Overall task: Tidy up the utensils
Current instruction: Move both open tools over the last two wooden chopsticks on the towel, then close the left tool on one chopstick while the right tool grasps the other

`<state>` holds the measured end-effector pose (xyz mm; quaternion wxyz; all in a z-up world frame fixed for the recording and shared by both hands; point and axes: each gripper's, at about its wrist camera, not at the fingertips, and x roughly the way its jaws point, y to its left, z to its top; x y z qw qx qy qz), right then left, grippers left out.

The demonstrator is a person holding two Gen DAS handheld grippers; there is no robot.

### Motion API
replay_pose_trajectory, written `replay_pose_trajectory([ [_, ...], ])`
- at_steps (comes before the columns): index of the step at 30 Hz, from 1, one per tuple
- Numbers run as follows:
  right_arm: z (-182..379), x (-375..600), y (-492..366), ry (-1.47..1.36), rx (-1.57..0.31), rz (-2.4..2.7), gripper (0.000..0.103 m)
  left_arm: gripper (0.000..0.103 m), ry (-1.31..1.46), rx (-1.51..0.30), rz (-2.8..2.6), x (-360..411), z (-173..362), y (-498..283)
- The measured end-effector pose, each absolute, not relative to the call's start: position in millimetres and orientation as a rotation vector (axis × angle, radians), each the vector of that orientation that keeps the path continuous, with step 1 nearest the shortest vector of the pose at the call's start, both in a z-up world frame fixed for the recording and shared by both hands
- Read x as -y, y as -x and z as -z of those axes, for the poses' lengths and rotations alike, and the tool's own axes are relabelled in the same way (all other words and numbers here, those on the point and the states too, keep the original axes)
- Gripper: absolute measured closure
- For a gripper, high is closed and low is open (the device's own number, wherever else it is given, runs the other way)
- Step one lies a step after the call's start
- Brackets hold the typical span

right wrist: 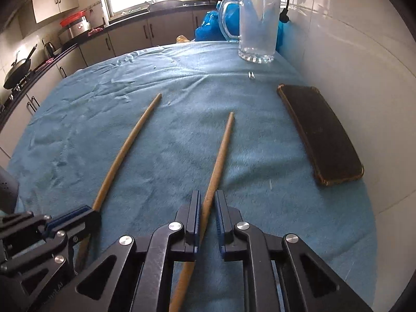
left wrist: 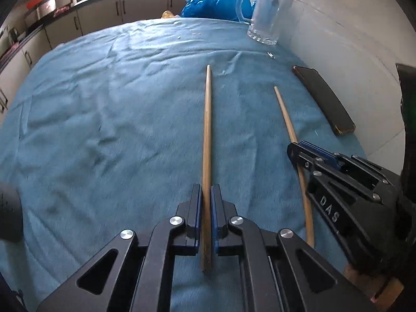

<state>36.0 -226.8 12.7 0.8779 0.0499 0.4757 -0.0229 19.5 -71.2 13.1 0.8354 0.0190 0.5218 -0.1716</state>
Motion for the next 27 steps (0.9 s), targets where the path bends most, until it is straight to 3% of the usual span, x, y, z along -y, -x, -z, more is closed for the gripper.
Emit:
replay_pose_trajectory([
  [12, -16.4, 205.5, 48.7, -0.171, -1.075, -0.081, 0.092, 0.096, 0.002, -1.171, 0.389, 6.1, -21.1, 88.5],
  [14, -17.6, 206.5, 59.5, -0.187, -1.08, -0.1, 0.088, 0.096, 0.015, -1.173, 0.416, 3.6, -29.2, 95.3],
  [16, -20.1, 209.3, 62.8, -0.225, -1.091, -0.138, 0.065, 0.096, 0.027, -1.147, 0.435, 4.2, -42.6, 95.7],
  [18, -22.5, 212.7, 61.3, -0.255, -1.092, -0.151, 0.058, 0.089, 0.027, -1.113, 0.449, 5.2, -56.0, 93.9],
  [20, -25.6, 214.4, 55.5, -0.236, -1.085, -0.132, 0.058, 0.073, 0.011, -1.079, 0.431, 8.0, -64.7, 84.8],
  [21, -26.5, 213.6, 51.8, -0.222, -1.082, -0.134, 0.058, 0.07, 0.005, -1.064, 0.418, 11.2, -66.8, 77.1],
  [24, -24.9, 212.2, 30.8, -0.176, -1.088, -0.134, 0.059, 0.07, -0.014, -1.062, 0.401, 22.8, -64.0, 47.7],
  [27, -19.9, 212.1, 10.4, -0.136, -1.104, -0.128, 0.07, 0.07, -0.03, -1.085, 0.386, 34.2, -53.0, 18.2],
])
